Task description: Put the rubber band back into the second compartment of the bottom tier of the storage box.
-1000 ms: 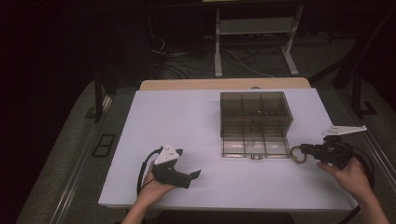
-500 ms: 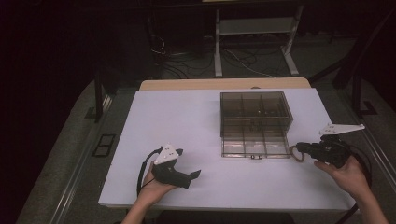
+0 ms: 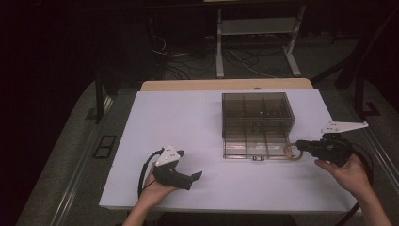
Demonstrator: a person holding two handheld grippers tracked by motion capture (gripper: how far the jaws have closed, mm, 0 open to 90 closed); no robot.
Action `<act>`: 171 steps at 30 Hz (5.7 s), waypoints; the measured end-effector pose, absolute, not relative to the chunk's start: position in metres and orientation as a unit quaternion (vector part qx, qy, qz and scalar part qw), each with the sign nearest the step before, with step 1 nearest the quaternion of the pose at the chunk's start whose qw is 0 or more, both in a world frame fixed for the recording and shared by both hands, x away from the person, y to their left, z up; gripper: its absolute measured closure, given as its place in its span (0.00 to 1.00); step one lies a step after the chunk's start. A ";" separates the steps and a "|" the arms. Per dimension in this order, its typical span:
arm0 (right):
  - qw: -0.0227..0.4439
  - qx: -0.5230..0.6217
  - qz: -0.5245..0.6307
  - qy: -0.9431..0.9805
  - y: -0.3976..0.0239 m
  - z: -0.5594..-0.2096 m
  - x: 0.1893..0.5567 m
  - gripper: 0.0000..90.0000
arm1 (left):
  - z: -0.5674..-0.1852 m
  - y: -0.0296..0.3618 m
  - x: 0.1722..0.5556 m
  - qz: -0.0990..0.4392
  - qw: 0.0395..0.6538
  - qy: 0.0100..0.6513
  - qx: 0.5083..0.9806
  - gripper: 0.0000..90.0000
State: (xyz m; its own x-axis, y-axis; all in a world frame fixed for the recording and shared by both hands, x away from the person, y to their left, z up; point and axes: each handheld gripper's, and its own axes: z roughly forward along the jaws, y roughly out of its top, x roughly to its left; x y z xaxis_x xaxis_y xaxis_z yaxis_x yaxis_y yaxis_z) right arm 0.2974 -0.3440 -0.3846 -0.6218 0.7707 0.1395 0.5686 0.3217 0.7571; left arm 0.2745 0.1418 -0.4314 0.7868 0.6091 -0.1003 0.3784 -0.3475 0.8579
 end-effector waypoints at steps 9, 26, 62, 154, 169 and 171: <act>0.129 0.398 0.413 0.809 -0.332 -0.374 0.300 0.93 | -0.431 0.143 0.274 0.121 0.484 0.306 0.811 0.00; 0.130 0.375 0.420 0.816 -0.315 -0.363 0.310 0.93 | -0.431 0.143 0.274 0.122 0.485 0.309 0.809 0.00; 0.126 0.354 0.421 0.826 -0.280 -0.357 0.333 0.93 | -0.430 0.144 0.274 0.124 0.485 0.309 0.809 0.00; 0.093 0.357 0.344 0.864 -0.241 -0.420 0.363 0.93 | -0.430 0.143 0.274 0.122 0.483 0.302 0.813 0.00; 0.080 0.370 0.332 0.864 -0.243 -0.424 0.364 0.81 | -0.431 0.142 0.274 0.119 0.484 0.299 0.814 0.00; 0.085 0.366 0.333 0.865 -0.243 -0.424 0.363 0.77 | -0.431 0.142 0.274 0.119 0.482 0.298 0.815 0.00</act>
